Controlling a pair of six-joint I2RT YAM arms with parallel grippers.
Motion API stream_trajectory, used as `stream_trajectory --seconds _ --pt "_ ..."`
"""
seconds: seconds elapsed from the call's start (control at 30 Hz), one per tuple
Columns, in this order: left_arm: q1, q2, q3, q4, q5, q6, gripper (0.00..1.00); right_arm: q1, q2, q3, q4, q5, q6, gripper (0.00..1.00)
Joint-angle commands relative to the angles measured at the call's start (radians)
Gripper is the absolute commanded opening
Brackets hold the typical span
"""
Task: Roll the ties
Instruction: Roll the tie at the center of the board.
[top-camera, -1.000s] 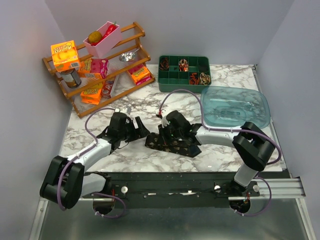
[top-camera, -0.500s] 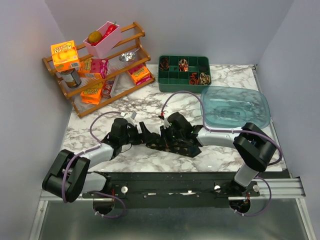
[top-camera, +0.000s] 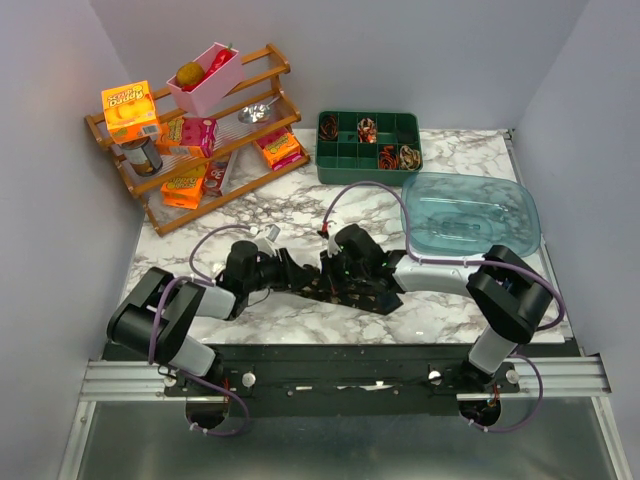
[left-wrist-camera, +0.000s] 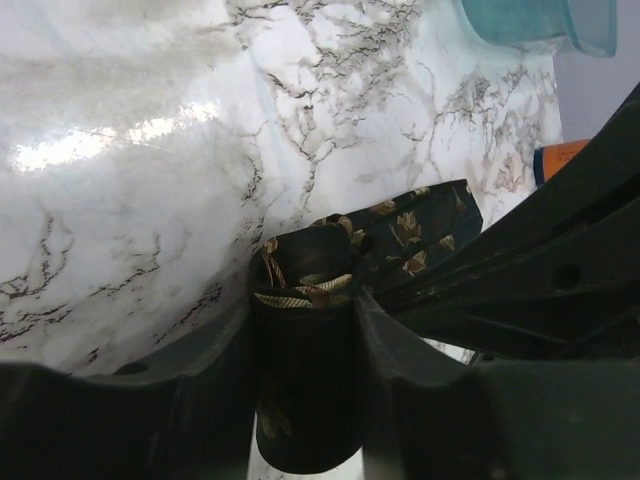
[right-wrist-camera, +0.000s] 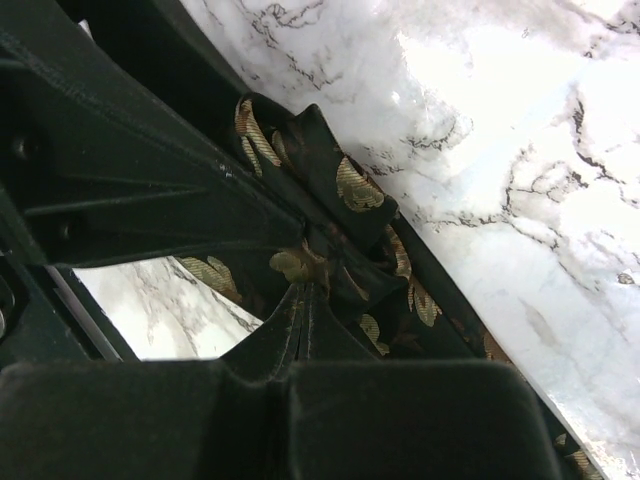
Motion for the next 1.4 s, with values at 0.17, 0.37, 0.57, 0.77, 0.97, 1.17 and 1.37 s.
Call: stream_trajectory --seconds 0.17,0.37,0.57,0.77,0.97,1.17,1.37 --pt "-0.006 -0.067 0.018 0.052 -0.070 -0.029 0.30 0.003 0.043 0.050 -0.034 0.067 -0.034 0.01" --pt "0.000 -0.183 0.111 -0.275 -0.249 0.082 0.30 -0.002 0.049 0.107 -0.044 0.101 -0.053 0.01" --pt "0.000 -0.251 0.230 -0.585 -0.411 0.197 0.30 -0.005 0.092 0.174 -0.048 0.094 -0.050 0.01" --pt "0.000 -0.285 0.254 -0.696 -0.477 0.220 0.31 -0.007 0.167 0.240 -0.057 0.051 -0.040 0.01" --pt "0.000 -0.270 0.262 -0.723 -0.494 0.264 0.34 -0.007 0.239 0.286 -0.065 0.048 -0.031 0.01" --pt "-0.012 -0.250 0.280 -0.737 -0.497 0.286 0.35 -0.007 0.273 0.334 -0.071 0.015 -0.033 0.01" --pt "-0.061 -0.233 0.322 -0.791 -0.590 0.304 0.36 -0.005 0.321 0.377 -0.071 -0.032 -0.019 0.01"
